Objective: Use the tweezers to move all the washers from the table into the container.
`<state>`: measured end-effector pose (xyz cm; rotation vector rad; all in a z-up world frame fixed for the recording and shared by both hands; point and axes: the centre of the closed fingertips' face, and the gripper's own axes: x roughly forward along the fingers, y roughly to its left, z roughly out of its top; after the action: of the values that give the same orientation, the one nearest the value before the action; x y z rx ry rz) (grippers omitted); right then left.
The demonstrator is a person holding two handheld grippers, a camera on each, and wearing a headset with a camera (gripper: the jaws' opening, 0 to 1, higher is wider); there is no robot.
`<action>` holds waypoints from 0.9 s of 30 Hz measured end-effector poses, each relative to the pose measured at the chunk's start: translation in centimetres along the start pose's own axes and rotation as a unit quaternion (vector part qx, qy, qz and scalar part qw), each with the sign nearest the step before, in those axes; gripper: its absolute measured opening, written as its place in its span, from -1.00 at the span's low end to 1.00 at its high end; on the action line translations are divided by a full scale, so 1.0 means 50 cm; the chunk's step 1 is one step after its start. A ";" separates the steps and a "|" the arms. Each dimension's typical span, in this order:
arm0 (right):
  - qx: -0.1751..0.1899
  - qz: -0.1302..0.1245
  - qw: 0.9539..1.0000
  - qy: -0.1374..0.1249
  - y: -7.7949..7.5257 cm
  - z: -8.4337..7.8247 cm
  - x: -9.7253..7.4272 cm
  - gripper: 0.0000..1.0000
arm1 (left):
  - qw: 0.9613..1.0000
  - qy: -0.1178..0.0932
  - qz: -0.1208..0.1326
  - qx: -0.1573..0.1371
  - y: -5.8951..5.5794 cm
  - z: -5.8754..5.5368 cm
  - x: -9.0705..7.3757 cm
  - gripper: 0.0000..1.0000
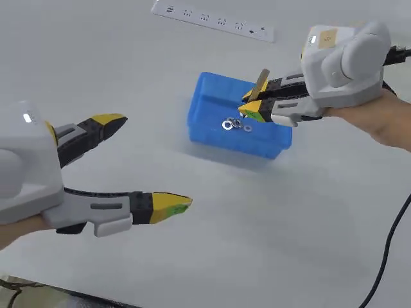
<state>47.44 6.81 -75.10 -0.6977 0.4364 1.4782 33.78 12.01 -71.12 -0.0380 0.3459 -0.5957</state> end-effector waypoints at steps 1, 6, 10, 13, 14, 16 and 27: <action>0.001 -0.001 1.000 0.003 0.000 -0.004 0.005 -0.81 | 1.000 0.002 0.000 0.001 0.001 -0.002 -0.001 0.99; -0.001 0.003 1.000 0.011 0.004 -0.014 0.019 -0.80 | 1.000 0.008 0.002 0.003 0.008 -0.005 -0.001 0.99; 0.000 0.004 1.000 0.013 0.005 -0.015 0.018 -0.80 | 1.000 0.012 0.001 0.004 0.008 -0.006 0.001 0.99; -0.003 0.004 1.000 0.014 0.005 -0.015 0.018 -0.80 | 1.000 0.013 -0.003 0.006 0.004 -0.006 0.003 0.99; -0.002 0.003 1.000 0.014 0.004 -0.015 0.017 -0.80 | 1.000 0.013 -0.003 0.006 0.003 -0.005 0.003 0.99; 0.000 0.001 1.000 0.013 0.003 -0.015 0.017 -0.80 | 1.000 0.012 -0.003 0.005 0.002 -0.004 0.004 0.99; 0.001 -0.003 1.000 0.005 0.005 0.007 -0.003 -0.81 | 1.000 0.009 -0.006 0.007 0.004 0.016 0.009 0.99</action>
<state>47.12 6.92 -74.78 -0.7052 0.4427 1.4688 34.48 11.87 -70.53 -0.0203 0.3594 -0.6103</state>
